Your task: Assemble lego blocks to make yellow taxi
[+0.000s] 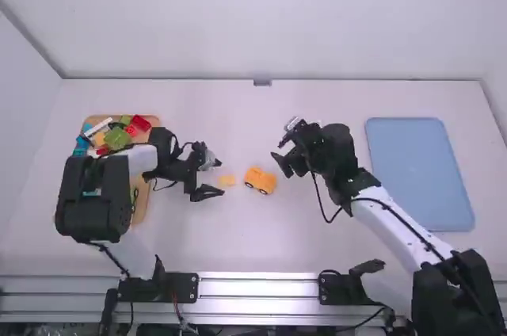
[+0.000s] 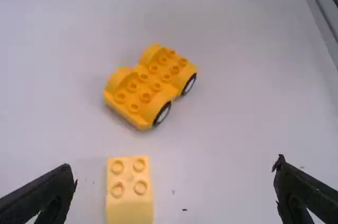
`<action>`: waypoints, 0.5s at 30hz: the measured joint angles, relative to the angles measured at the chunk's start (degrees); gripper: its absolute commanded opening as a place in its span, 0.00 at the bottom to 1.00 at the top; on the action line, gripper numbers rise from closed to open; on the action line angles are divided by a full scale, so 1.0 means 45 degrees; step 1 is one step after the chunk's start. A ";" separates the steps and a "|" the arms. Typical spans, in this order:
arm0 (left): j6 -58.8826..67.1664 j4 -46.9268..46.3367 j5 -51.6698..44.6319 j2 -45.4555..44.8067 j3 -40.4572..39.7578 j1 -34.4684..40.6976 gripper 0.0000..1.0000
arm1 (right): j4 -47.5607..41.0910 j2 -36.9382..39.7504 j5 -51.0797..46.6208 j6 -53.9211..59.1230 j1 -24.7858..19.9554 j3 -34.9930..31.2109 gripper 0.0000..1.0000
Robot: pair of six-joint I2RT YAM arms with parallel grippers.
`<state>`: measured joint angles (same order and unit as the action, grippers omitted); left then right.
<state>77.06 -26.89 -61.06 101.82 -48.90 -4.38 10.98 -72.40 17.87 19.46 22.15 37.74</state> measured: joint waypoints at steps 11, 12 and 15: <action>-0.3036 0.5144 0.0714 -0.0102 0.1409 0.0141 0.99 | 0.5838 -0.3215 0.2710 -0.0840 -0.0583 -0.2278 0.98; -0.3449 0.5508 0.0724 -0.0102 0.1583 0.0141 0.99 | 0.6135 -0.3609 0.3152 -0.0690 -0.0709 -0.2327 0.98; -0.4046 0.6329 0.0719 -0.0102 0.2064 0.0141 0.99 | 0.6800 -0.4435 0.3837 -0.0476 -0.0869 -0.2331 0.98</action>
<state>58.85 1.58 -57.82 101.36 -39.62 -3.75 41.58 -92.36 35.14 17.32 18.24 27.24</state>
